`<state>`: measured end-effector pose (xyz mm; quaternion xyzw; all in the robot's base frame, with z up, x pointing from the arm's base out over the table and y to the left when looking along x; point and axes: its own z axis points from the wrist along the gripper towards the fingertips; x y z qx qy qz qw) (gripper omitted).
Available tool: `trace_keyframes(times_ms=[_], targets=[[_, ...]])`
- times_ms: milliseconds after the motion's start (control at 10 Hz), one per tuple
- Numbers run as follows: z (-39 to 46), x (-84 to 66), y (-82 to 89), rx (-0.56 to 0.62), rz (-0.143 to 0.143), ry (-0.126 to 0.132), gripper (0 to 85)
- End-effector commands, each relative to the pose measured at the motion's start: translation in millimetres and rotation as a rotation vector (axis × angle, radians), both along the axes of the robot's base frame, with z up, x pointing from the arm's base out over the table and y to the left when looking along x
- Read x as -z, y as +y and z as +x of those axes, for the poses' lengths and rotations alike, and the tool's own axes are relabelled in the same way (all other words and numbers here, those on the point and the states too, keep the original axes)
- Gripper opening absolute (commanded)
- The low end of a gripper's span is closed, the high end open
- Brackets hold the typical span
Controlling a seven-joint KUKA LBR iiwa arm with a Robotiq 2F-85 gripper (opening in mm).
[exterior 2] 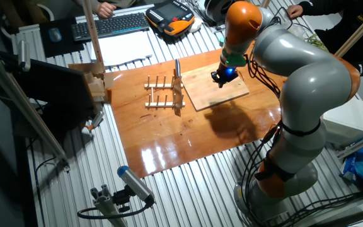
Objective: Chop the scallions
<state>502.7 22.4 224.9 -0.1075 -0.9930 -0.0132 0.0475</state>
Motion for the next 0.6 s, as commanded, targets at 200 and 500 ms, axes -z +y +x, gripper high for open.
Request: trace_keyframes(times_ms=[200,500], targets=[[-0.1,-0.1,-0.1,0.012,-0.019,-0.004,0.0],[-0.1,-0.1,-0.1,-0.037,-0.027,0.021,0.0]])
